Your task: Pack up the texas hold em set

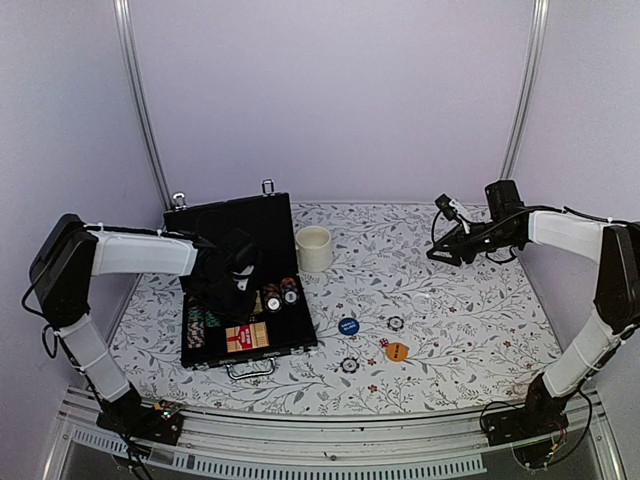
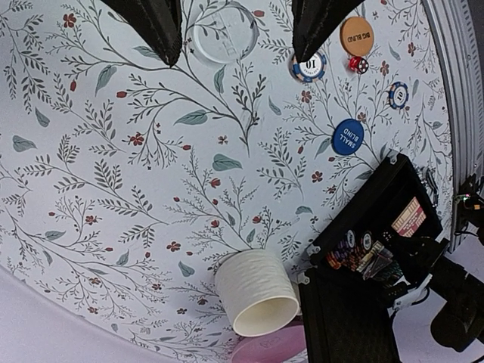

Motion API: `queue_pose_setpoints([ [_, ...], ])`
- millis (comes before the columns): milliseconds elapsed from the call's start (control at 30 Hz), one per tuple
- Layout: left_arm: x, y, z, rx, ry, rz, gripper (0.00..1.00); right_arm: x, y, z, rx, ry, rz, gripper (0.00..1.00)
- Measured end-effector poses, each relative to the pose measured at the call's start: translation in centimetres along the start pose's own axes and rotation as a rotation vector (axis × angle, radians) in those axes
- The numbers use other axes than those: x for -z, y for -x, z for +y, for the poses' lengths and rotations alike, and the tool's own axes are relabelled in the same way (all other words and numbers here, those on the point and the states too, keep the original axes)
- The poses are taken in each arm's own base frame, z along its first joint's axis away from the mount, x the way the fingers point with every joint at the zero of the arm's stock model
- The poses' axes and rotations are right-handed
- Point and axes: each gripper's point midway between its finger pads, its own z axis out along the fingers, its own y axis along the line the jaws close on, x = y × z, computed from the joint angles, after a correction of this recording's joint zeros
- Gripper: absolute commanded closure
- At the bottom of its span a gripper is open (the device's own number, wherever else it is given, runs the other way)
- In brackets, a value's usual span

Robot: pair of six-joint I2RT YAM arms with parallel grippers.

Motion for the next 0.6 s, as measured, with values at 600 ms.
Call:
queue_pose_setpoints([
  [600, -0.4, 0.8, -1.6, -0.014, -0.058, 0.007, 0.83, -0.5, -0.5, 0.1, -0.024, 0.026, 0.022, 0.58],
])
